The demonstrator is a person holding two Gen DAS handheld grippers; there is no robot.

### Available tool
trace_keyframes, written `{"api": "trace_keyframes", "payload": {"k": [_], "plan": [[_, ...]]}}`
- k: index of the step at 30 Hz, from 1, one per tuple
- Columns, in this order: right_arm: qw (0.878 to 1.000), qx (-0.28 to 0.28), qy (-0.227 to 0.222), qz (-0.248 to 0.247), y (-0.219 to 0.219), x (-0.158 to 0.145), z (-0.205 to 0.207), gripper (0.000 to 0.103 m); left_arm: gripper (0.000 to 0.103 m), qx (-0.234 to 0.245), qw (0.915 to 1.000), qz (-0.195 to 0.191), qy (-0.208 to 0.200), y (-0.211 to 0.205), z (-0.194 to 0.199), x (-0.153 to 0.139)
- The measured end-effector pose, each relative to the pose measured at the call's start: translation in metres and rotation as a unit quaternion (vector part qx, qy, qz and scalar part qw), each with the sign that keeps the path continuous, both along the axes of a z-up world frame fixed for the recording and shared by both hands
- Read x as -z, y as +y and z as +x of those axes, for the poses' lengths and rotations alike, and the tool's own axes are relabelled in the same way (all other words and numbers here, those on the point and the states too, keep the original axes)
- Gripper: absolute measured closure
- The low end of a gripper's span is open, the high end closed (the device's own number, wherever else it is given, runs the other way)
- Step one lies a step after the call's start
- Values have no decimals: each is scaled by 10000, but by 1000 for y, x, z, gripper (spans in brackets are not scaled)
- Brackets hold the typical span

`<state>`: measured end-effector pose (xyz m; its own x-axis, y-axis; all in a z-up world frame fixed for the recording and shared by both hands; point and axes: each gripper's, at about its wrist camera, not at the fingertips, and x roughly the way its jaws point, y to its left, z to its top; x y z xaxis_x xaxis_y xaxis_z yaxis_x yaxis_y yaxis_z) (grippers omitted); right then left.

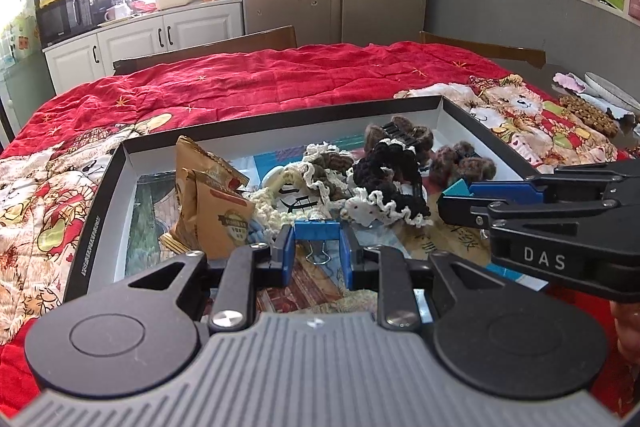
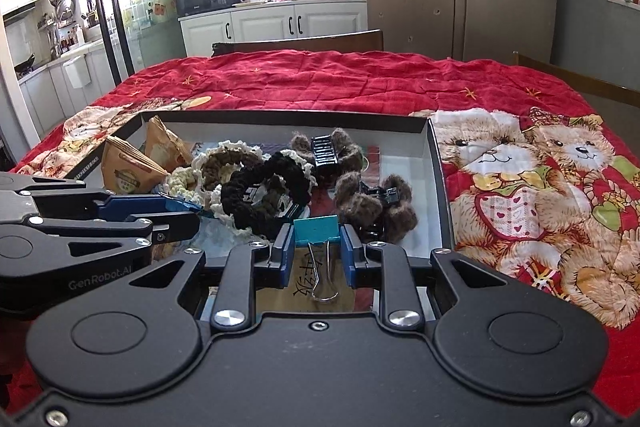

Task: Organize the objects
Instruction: 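Open both tools to release the binder clips into the box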

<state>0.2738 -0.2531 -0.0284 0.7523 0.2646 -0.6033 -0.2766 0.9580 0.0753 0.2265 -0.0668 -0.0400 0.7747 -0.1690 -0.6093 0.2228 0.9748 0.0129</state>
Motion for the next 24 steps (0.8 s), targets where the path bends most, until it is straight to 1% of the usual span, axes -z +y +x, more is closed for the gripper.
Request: {"api": "trace_keyframes", "payload": {"k": [12,24], "plan": [[9998,-113,121,-105,4,4,2,79,76,8,9999,168,0,-5,0,5],[9994,-168,73,-285,8,5,1,79,76,8,9996,260,-73,-8,-2,5]]}}
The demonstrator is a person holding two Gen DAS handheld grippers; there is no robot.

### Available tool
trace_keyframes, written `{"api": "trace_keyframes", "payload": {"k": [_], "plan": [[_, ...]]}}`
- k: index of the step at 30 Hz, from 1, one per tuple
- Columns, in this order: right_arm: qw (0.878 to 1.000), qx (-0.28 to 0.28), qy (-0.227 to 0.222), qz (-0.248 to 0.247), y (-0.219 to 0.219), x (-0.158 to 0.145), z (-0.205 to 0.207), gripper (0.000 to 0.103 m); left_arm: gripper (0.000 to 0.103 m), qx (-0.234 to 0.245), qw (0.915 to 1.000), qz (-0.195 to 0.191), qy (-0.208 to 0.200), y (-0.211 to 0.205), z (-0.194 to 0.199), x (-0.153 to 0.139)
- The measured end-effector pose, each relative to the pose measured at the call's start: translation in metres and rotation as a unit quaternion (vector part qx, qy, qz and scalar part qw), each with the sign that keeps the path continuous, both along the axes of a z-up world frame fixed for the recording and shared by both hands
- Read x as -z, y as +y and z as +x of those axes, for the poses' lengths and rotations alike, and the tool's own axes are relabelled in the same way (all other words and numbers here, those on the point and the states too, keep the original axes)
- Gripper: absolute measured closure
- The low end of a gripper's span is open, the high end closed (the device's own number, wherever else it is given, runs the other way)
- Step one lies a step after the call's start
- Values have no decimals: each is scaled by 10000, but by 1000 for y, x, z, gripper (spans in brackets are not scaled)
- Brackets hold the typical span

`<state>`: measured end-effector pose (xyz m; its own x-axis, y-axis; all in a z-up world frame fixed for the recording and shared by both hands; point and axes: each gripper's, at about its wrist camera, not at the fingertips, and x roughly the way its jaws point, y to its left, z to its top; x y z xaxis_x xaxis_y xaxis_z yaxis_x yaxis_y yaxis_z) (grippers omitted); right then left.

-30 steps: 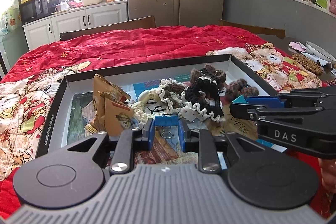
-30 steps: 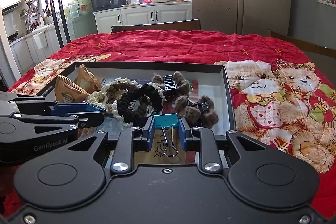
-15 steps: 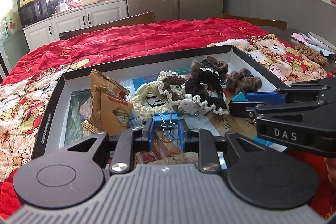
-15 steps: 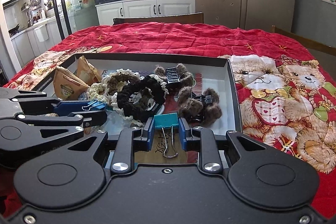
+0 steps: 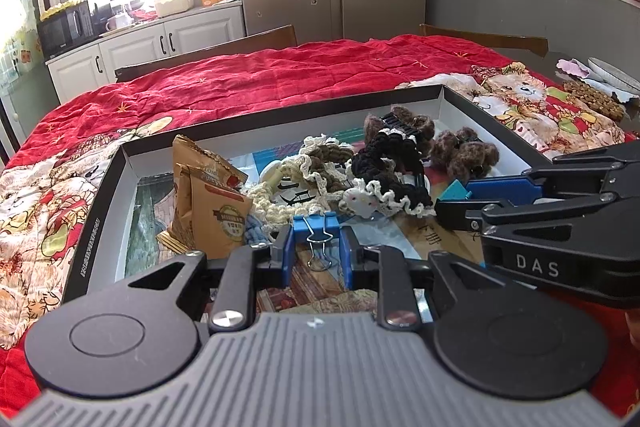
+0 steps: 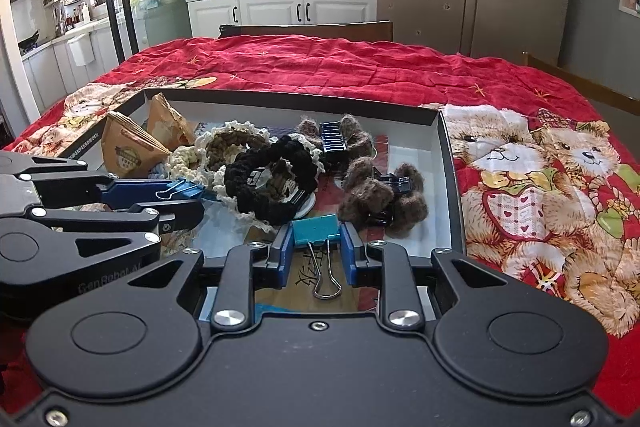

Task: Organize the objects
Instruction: 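Open both tools to release the binder clips into the box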

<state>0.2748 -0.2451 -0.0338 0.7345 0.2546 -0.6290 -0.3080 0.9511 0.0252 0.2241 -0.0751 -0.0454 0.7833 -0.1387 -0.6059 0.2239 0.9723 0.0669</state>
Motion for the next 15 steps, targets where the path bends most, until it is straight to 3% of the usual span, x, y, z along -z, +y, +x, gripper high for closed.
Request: {"api": "trace_keyframes", "payload": {"k": [7,8,9,10,15], "plan": [[10000,17,-46,7,0,1,-1,75,71,7,10000,-29,-2,0,-1,0],[10000,19,-52,7,-1,1,-2,73,67,8,10000,-20,-9,0,-1,0],[10000,16,-58,9,-1,1,-2,70,55,11,10000,-9,-13,0,-2,0],[10000,17,-65,12,-1,0,-2,69,53,6,10000,-5,-21,0,-2,-1],[9999,31,-99,118,-4,-2,-4,64,52,39,10000,13,-77,-2,-6,-3]]}}
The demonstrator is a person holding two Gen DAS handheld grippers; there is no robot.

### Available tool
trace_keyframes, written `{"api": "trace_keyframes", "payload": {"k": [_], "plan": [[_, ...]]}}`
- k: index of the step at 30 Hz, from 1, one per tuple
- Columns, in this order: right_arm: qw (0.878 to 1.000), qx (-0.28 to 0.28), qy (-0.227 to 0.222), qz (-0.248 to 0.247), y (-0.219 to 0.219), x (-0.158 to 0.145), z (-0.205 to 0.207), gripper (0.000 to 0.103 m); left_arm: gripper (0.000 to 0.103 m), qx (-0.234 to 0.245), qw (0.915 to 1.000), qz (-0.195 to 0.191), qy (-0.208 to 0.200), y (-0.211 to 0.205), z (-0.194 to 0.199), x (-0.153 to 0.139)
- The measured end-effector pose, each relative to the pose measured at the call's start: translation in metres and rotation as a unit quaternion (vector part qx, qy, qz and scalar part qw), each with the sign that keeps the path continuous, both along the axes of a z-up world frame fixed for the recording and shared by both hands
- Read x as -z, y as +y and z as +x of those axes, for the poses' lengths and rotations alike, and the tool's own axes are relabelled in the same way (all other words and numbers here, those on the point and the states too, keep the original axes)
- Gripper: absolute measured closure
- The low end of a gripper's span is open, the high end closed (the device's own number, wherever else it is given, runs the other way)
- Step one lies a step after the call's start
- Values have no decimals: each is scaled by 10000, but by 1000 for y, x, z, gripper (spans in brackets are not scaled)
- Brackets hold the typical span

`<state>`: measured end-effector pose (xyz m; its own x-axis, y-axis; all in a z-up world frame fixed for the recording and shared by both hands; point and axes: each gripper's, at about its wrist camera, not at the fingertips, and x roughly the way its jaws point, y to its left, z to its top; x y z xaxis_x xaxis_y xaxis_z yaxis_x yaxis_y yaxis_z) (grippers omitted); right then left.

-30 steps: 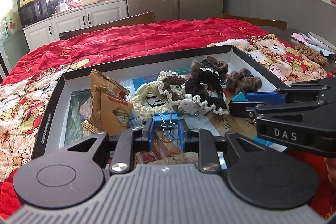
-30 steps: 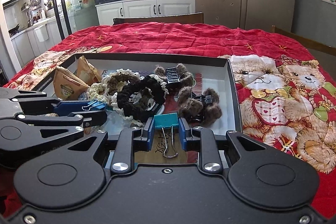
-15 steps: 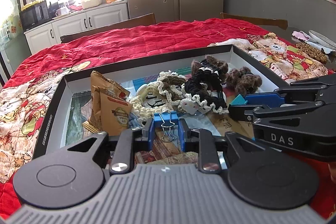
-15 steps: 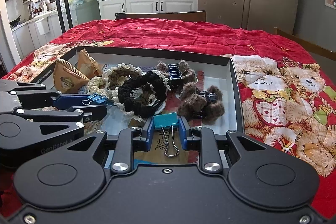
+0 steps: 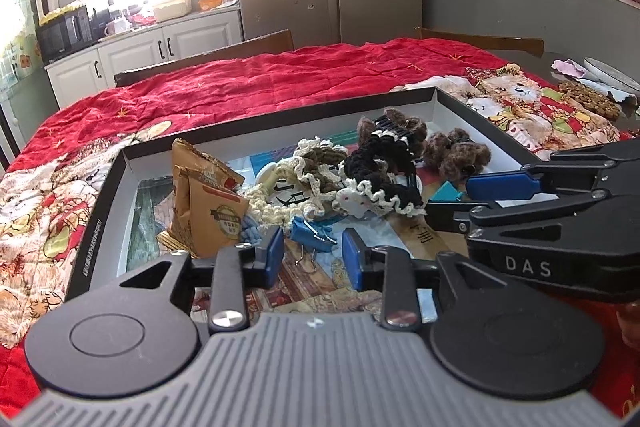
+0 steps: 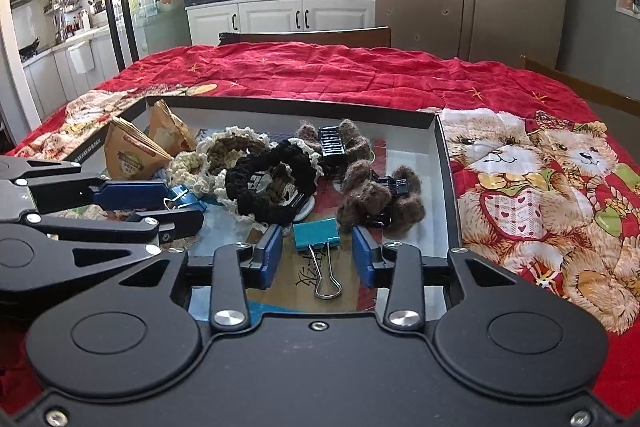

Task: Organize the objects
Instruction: 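Open both tools to release the binder clips into the box, then lift both open tools up and away from the box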

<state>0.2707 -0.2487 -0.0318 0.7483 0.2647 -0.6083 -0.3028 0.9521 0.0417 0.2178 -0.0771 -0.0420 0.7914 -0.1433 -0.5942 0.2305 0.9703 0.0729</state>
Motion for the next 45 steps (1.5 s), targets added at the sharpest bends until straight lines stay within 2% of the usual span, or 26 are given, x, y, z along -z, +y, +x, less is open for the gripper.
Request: {"api": "trace_keyframes", "payload": {"k": [5,18,31,39,45], "plan": [[9998,16,-139,133,-4,-11,-9,58,42,-49,9999,38,-113,0,-7,-6],[9979,175,-483,397,-12,-44,-30,51,21,-205,9990,20,-389,7,-31,-31],[9945,97,-810,661,-13,-78,-70,44,11,-511,9965,-61,-661,28,-60,-57],[9935,15,-951,629,-10,-92,-101,30,5,-643,9946,-110,-809,43,-83,-71],[9938,-107,-1001,477,-5,-95,-125,23,1,-706,9935,-153,-880,52,-103,-78]]}}
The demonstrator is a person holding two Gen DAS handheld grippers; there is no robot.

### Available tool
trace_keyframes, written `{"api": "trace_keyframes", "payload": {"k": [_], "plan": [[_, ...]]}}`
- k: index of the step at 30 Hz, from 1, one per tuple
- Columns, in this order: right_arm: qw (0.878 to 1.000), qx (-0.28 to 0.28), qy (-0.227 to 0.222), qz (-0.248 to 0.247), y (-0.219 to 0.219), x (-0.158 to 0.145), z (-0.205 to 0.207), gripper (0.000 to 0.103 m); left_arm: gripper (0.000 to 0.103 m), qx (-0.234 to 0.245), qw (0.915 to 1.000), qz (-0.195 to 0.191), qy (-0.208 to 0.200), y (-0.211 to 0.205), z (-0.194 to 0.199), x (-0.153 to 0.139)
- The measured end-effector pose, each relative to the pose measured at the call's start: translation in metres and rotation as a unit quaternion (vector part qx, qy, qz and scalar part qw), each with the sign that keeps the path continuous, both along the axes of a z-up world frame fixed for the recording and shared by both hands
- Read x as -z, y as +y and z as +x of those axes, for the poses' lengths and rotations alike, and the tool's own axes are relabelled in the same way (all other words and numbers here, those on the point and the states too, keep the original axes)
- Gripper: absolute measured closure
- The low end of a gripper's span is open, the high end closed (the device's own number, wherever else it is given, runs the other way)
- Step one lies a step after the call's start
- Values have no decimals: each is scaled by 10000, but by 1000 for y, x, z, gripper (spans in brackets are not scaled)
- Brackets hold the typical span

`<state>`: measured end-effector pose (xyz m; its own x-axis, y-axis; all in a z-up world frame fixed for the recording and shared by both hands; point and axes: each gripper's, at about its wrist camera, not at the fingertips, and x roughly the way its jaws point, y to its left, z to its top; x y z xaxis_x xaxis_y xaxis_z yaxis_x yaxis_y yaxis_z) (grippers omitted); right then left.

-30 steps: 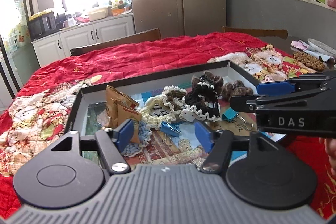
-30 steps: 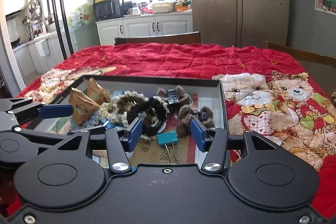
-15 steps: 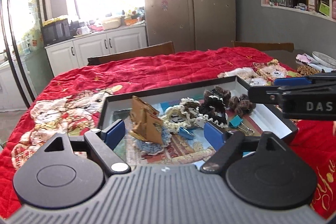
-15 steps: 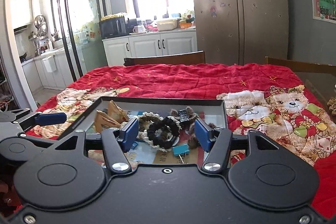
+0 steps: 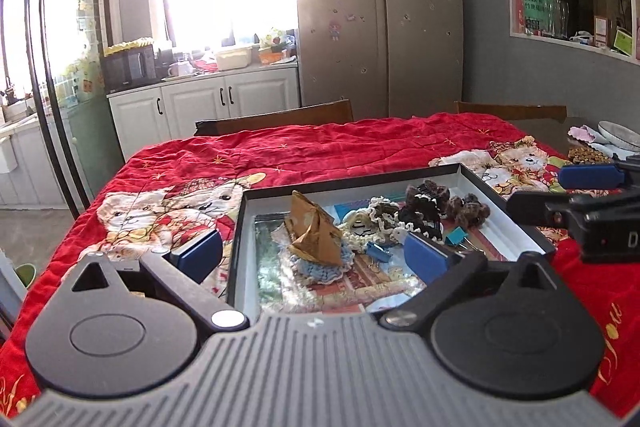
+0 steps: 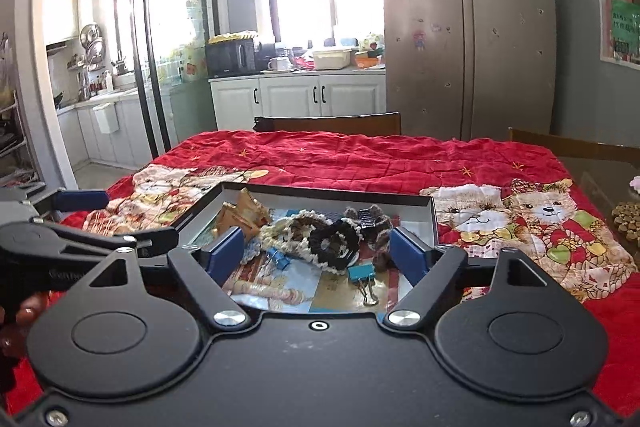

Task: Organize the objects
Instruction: 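Lift both open tools up and away from the box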

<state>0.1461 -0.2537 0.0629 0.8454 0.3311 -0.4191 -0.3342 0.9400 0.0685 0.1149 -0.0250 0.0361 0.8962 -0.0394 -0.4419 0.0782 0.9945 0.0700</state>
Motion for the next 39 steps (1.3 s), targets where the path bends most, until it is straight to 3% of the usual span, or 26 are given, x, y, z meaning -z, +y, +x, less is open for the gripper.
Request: {"api": "trace_keyframes", "payload": {"k": [15,39], "plan": [[9998,5,211,-8,-3,5,-39,17,0,-158,9998,-85,52,15,-37,-3],[9985,371,399,-38,-9,14,-70,11,0,-207,9991,-67,360,15,-63,12]]}}
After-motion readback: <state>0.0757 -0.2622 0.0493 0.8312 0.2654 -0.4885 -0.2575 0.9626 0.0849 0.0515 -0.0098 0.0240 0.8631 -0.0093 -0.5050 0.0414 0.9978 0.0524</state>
